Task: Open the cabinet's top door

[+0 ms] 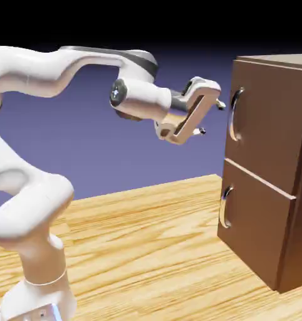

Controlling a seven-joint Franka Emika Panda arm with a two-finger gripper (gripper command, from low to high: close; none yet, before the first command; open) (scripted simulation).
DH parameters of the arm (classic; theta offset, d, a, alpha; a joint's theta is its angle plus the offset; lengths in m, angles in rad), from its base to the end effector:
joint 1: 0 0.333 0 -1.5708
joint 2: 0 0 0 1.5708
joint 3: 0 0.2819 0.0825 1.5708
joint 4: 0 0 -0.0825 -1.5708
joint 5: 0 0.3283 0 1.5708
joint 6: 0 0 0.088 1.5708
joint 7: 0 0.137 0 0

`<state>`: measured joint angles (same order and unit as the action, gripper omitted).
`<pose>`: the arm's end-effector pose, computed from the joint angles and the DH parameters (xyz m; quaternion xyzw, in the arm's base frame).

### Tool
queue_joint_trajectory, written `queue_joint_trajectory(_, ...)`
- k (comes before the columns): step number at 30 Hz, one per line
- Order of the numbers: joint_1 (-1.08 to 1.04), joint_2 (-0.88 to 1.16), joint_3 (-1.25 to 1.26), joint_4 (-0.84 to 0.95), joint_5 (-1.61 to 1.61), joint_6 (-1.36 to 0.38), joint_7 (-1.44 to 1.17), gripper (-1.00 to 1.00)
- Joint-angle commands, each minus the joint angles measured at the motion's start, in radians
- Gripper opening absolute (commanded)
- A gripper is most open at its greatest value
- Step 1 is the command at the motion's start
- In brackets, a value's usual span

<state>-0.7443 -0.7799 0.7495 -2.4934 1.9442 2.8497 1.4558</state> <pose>0.3890 -0.0034 0.5273 -0.0699 0.7986 -0.0540 0.5953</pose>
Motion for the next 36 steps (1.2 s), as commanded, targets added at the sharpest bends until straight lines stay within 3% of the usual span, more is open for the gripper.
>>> queue_joint_trajectory(1,-0.017,-0.005,0.017,0.007,0.044,-0.004,0.016,0.00)
queue_joint_trajectory(21,-0.355,-0.099,0.352,0.149,0.913,-0.088,0.336,0.00)
queue_joint_trajectory(29,-0.554,-0.043,0.493,0.299,0.953,-0.096,0.327,0.00)
queue_joint_trajectory(30,-0.554,-0.043,0.493,0.299,0.953,-0.096,0.327,-1.00)
queue_joint_trajectory(36,-0.373,0.117,0.352,0.230,0.954,-0.139,0.136,-1.00)
